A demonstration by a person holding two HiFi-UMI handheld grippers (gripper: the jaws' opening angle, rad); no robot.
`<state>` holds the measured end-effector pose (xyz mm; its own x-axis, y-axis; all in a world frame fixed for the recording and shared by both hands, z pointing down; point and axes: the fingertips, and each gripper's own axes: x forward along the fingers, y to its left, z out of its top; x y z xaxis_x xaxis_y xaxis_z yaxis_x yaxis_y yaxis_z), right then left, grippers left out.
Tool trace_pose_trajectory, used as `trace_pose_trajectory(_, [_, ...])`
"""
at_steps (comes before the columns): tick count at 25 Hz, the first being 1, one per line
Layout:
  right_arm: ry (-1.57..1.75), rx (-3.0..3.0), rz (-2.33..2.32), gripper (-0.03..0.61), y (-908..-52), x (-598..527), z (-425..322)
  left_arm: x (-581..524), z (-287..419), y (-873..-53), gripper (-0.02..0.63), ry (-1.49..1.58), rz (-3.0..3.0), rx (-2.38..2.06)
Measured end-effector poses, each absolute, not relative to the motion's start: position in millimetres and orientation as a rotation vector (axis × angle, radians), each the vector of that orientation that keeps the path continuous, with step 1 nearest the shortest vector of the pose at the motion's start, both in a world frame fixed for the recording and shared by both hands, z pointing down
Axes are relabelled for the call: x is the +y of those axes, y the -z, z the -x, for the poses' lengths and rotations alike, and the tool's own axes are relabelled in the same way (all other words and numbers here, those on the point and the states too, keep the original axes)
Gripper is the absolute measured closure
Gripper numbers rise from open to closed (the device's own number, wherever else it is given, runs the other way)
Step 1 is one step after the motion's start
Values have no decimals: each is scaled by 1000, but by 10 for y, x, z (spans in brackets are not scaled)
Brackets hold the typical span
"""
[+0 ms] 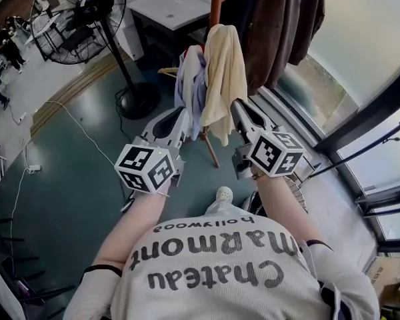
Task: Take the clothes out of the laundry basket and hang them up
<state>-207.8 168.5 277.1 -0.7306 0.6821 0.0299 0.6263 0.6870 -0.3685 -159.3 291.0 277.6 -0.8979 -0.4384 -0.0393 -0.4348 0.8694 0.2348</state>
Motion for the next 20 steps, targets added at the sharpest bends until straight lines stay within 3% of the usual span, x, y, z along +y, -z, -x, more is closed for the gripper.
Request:
trace_pose_trajectory(6, [-273,-2871,1095,526,-2437,1448,1902,2689,1461,-2652,604,370,-677,-3052])
trace_pose_trajectory(20, [-264,-2729,1215,528,-2674,756,1635,2154,919,-2765,604,452,-382,-3080])
